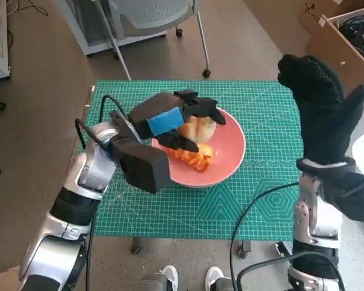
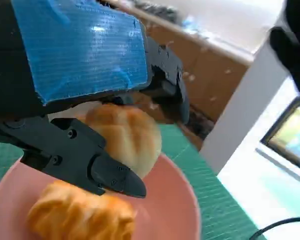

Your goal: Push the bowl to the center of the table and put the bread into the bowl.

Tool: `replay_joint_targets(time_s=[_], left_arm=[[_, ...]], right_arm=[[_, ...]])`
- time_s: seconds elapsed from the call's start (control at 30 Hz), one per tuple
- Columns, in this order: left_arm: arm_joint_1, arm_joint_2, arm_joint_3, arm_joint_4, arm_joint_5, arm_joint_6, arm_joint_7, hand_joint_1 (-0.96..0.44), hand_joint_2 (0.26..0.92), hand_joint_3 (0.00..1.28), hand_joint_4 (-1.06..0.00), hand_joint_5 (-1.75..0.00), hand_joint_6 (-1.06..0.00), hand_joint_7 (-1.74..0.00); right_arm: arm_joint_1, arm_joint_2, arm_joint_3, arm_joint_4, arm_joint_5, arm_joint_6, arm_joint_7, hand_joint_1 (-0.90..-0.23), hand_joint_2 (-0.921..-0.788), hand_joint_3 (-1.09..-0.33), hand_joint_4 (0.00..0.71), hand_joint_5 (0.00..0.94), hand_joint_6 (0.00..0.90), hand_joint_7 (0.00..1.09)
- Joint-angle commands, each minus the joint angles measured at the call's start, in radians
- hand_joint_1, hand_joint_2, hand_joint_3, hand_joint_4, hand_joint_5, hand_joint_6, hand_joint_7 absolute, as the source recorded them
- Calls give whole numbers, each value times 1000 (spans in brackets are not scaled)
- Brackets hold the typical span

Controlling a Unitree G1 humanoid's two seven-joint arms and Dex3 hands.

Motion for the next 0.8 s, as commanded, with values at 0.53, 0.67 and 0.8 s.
replay_joint_targets(time_s=[0.53,0.67,0.8], left_arm=[[105,-79,117,-9,-208,-47,33,-772,921,370,-67,0,-41,-348],[117,-103,172,-15,-285,-88,48,-796,921,485,-47,0,-35,-342],[139,-137,237,-74,-394,-92,54,-798,921,577,-28,0,-20,-337]], right_arm=[[27,11,10,-34,-10,7,-21,-633,-921,-701,241,0,5,568],[23,11,12,-38,-9,7,-21,-636,-921,-700,241,0,5,569],[20,13,15,-47,-8,7,-22,-637,-921,-699,242,1,6,569]])
